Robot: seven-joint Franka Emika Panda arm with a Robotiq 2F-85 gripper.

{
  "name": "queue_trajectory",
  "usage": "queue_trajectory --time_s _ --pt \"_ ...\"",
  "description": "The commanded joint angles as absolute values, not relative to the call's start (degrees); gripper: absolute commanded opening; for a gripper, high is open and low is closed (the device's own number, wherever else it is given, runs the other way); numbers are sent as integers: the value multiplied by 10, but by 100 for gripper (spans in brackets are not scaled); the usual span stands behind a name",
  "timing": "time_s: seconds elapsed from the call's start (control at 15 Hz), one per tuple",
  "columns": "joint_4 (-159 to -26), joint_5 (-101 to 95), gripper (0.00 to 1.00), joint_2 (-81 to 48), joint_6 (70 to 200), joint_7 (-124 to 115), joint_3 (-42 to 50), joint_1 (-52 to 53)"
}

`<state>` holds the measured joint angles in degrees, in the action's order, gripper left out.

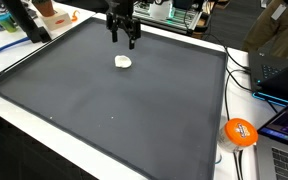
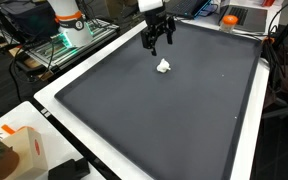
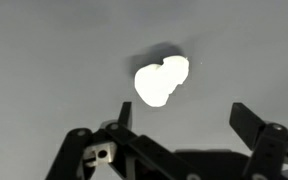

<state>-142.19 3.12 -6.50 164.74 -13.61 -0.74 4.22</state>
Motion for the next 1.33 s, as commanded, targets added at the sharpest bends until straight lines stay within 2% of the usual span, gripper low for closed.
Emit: queue_trajectory --time_s 0.0,0.27,0.47,0.53,0.8,1.27 --pt "-1463 58 100 -54 1708 -97 -19 32" --pt "-1503 123 100 -49 1788 -38 -53 16" --pt "-1516 212 100 -37 1795 27 -130 -21" --pt "-1498 167 100 -59 1797 -11 -85 7" --pt "-1502 196 100 -51 1797 11 -121 -11" --pt "-1542 199 100 -63 1942 -6 -172 -41"
